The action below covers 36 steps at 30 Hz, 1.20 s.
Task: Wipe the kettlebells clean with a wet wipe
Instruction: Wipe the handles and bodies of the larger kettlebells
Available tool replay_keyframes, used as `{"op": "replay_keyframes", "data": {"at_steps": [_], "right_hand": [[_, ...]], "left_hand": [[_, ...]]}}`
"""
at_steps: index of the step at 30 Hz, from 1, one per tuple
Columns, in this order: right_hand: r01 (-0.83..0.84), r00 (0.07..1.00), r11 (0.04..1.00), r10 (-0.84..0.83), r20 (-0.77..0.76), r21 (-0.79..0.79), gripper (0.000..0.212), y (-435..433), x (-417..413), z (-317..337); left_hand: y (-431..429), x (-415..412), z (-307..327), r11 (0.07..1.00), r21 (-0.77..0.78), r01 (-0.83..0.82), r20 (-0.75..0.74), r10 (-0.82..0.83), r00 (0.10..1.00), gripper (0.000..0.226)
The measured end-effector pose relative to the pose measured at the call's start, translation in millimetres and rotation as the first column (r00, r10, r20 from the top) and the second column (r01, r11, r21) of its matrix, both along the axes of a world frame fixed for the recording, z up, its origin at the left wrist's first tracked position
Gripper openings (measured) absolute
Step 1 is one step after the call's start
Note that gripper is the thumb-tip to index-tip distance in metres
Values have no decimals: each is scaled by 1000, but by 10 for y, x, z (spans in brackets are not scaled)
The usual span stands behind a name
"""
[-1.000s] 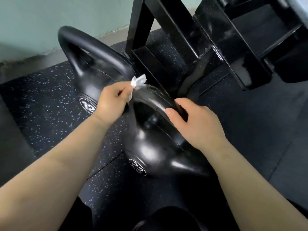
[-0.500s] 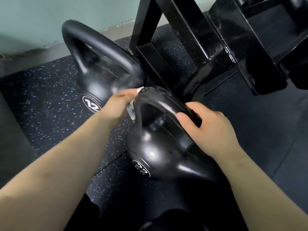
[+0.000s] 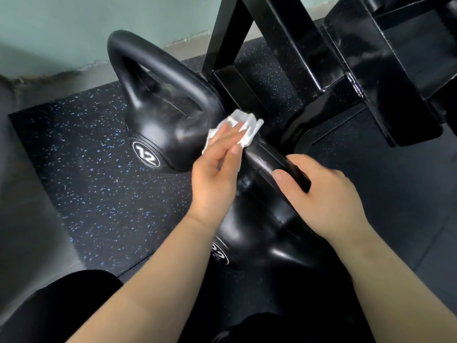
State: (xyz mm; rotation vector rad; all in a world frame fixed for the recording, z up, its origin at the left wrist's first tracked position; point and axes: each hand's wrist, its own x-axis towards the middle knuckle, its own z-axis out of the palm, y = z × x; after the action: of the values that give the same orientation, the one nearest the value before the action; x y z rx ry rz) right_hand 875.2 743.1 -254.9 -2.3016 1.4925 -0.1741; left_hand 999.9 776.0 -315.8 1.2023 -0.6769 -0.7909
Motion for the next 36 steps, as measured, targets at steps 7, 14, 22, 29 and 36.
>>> {"op": "replay_keyframes", "data": {"at_steps": [7, 14, 22, 29, 36], "right_hand": [[-18, 1000, 999, 18, -4, -29, 43, -3, -2, 5], [-24, 1000, 999, 23, -15, -36, 45, 7, -1, 20], [-27, 1000, 999, 27, -4, -42, 43, 31, 7, 30], [-27, 1000, 998, 28, 12, -63, 39, 26, -2, 32], [-22, 998, 999, 24, 52, -33, 40, 10, -26, 40]], "left_hand": [[-93, 110, -493, 918, 394, -33, -350, 183, 919, 20], [5, -10, -298, 963, 245, -115, -357, 200, 912, 34], [-137, -2, -15, 992, -115, 53, 579, 24, 815, 25], [-490, 353, 153, 881, 344, 325, 300, -431, 851, 31], [-456, 553, -58, 860, 351, 370, -65, -372, 926, 35]]}}
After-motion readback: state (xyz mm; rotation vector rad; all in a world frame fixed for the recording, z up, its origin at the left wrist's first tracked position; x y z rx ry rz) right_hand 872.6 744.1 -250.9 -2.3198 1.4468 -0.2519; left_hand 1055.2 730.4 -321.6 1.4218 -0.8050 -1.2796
